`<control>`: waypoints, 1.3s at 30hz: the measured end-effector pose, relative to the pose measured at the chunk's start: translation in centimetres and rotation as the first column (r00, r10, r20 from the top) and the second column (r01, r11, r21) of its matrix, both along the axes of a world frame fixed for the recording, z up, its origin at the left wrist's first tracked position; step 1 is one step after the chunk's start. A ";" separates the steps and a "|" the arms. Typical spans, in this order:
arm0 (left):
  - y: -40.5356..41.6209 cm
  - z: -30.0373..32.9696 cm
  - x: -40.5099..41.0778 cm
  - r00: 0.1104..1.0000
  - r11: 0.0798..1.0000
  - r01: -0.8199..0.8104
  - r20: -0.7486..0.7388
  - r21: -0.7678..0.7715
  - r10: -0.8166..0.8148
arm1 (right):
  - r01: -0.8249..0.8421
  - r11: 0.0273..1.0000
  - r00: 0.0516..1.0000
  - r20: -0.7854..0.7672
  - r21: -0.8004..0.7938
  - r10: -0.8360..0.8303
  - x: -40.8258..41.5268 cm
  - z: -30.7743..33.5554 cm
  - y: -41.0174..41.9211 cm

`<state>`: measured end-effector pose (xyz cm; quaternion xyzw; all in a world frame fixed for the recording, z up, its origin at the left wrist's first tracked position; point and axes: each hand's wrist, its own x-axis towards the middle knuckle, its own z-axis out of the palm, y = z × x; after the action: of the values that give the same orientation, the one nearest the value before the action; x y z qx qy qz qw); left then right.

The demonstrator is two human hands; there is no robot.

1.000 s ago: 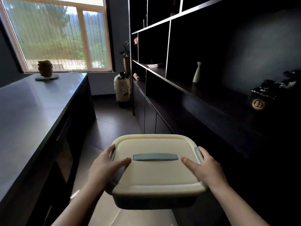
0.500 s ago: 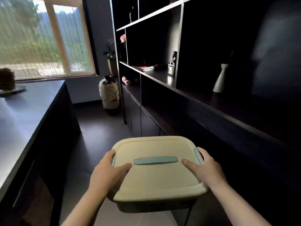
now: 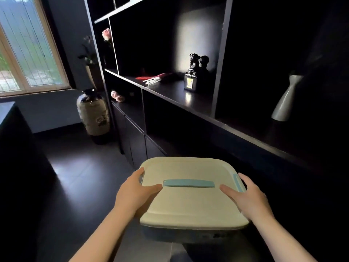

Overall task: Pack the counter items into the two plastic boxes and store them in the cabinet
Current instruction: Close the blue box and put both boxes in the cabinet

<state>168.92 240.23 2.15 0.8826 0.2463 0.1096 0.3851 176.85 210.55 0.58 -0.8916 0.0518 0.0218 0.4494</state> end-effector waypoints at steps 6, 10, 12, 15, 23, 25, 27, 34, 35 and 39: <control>3.0 -1.1 11.1 0.998 0.998 0.061 -0.027 -0.031 -0.062 | 0.084 0.996 0.996 -0.022 0.028 -0.084 8.2 -1.1 2.9; 5.0 -2.1 17.7 0.994 0.994 0.100 -0.036 -0.054 -0.102 | 0.118 0.993 0.989 -0.091 -0.018 -0.120 11.9 -2.0 5.1; 6.0 -2.7 21.0 0.989 0.989 0.144 -0.039 -0.044 -0.146 | 0.155 0.988 0.981 -0.117 -0.014 -0.155 13.1 -2.7 6.5; 7.5 -4.0 26.5 0.970 0.972 0.236 -0.061 -0.004 -0.236 | 0.234 0.972 0.964 -0.124 -0.013 -0.234 14.5 -4.3 9.4; 10.4 -6.5 37.8 0.861 0.862 0.504 -0.099 0.049 -0.498 | 0.557 0.830 0.827 -0.077 -0.011 -0.556 17.6 -7.2 15.9; 10.7 -6.7 39.4 0.844 0.839 0.536 -0.070 0.094 -0.532 | 0.602 0.791 0.793 -0.040 -0.107 -0.609 18.4 -7.2 17.4; 10.7 -6.8 40.1 0.830 0.807 0.549 -0.024 0.218 -0.558 | 0.637 0.730 0.758 0.032 -0.248 -0.651 18.8 -7.3 18.7; 8.4 -9.0 35.1 0.521 0.511 0.684 0.142 0.521 -0.842 | 0.722 0.608 0.670 0.115 -0.330 -0.734 19.4 -7.5 20.5; 8.2 -9.3 34.7 0.491 0.469 0.688 0.122 0.554 -0.863 | 0.720 0.605 0.670 0.115 -0.340 -0.733 19.4 -7.4 20.6; 8.0 -8.6 35.6 0.463 0.435 0.709 0.098 0.556 -0.881 | 0.704 0.604 0.673 0.080 -0.374 -0.735 19.3 -7.1 20.7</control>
<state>204.56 248.19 -6.41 0.9128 -0.3200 0.1290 0.2186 196.18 231.26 -6.48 -0.8616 0.4273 -0.1346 0.2386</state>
